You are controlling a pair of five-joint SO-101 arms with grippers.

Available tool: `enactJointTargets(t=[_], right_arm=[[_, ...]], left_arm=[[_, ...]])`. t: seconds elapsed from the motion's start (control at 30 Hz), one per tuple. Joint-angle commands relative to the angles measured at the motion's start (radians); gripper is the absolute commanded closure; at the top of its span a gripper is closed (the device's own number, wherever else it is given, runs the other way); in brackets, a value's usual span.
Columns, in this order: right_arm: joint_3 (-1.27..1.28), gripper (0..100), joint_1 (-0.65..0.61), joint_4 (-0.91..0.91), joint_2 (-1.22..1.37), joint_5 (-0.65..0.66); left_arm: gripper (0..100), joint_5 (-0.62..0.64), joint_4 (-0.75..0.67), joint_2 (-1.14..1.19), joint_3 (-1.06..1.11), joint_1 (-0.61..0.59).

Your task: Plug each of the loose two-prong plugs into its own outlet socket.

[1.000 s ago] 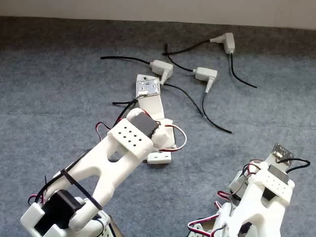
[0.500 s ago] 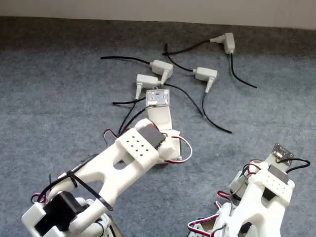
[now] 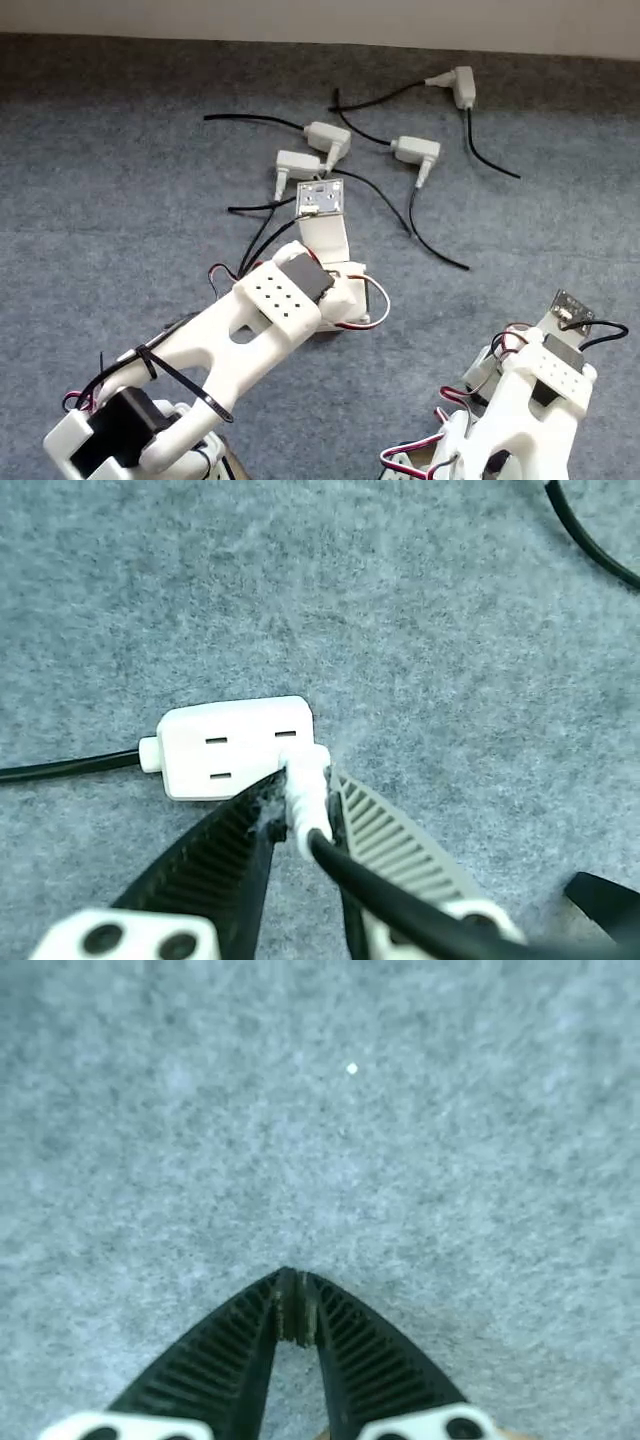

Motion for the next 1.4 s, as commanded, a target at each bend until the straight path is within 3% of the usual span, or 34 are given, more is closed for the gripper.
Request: enactJointTargets(t=[0.0, 0.27, 1.37], right_arm=[[0.001, 99.2, 0.001, -0.010, -0.018, 0.009], [0.001, 99.2, 0.001, -0.010, -0.018, 0.009], [0.001, 99.2, 0.001, -0.030, -0.008, 0.009]], left_arm=[[99, 0.002, -0.028, -0.004, -0.004, -0.033], [99, 0.000, -0.129, -0.004, 0.061, -0.041], [99, 0.006, -0.069, -0.004, 0.093, -0.044]])
